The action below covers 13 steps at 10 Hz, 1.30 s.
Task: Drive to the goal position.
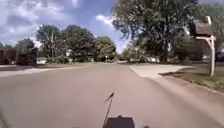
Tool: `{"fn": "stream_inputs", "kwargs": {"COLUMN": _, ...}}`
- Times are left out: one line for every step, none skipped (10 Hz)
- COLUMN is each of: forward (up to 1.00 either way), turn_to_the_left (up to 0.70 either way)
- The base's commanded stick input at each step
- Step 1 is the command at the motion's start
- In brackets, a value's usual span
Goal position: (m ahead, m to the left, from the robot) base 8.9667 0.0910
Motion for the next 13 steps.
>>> {"fn": "stream_inputs", "kwargs": {"forward": 1.0, "turn_to_the_left": 0.03}}
{"fn": "stream_inputs", "kwargs": {"forward": 1.0, "turn_to_the_left": 0.03}}
{"fn": "stream_inputs", "kwargs": {"forward": 1.0, "turn_to_the_left": 0.03}}
{"fn": "stream_inputs", "kwargs": {"forward": 1.0, "turn_to_the_left": 0.03}}
{"fn": "stream_inputs", "kwargs": {"forward": 1.0, "turn_to_the_left": 0.03}}
{"fn": "stream_inputs", "kwargs": {"forward": 1.0, "turn_to_the_left": 0.03}}
{"fn": "stream_inputs", "kwargs": {"forward": 1.0, "turn_to_the_left": 0.03}}
{"fn": "stream_inputs", "kwargs": {"forward": 1.0, "turn_to_the_left": 0.03}}
{"fn": "stream_inputs", "kwargs": {"forward": 1.0, "turn_to_the_left": 0.03}}
{"fn": "stream_inputs", "kwargs": {"forward": 1.0, "turn_to_the_left": 0.03}}
{"fn": "stream_inputs", "kwargs": {"forward": 1.0, "turn_to_the_left": 0.03}}
{"fn": "stream_inputs", "kwargs": {"forward": 1.0, "turn_to_the_left": 0.03}}
{"fn": "stream_inputs", "kwargs": {"forward": 1.0, "turn_to_the_left": 0.03}}
